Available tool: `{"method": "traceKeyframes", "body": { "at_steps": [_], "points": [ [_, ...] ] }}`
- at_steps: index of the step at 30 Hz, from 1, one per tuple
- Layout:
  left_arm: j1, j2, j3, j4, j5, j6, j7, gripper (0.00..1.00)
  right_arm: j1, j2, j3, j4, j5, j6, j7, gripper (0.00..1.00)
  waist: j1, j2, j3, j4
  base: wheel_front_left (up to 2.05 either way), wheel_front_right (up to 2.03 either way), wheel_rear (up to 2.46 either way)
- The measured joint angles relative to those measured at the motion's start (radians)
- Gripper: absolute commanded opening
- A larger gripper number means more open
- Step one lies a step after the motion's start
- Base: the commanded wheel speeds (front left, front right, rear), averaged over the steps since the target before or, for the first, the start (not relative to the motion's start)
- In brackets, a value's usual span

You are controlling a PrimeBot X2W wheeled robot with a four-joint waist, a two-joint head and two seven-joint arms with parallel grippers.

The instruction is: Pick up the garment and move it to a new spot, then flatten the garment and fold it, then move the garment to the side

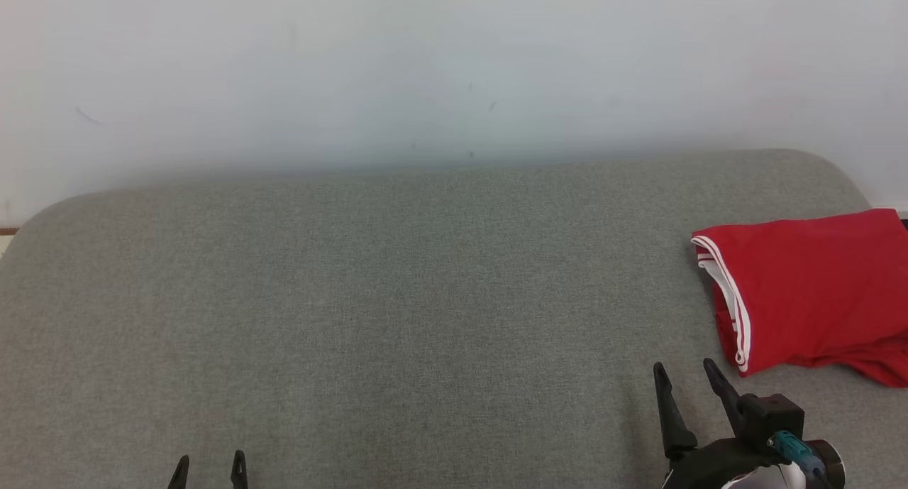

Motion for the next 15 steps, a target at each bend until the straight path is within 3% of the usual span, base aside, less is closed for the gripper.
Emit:
{"method": "traceKeyframes", "body": {
  "at_steps": [15],
  "points": [
    [0.011, -0.003, -0.003, 0.013, 0.001, 0.000, 0.000, 1.00, 0.021, 0.004, 0.001, 0.014, 0.000, 0.000, 0.000, 1.00, 0.0000, 0.0000, 0.001, 0.007, 0.00, 0.00, 0.00]
  ]
}}
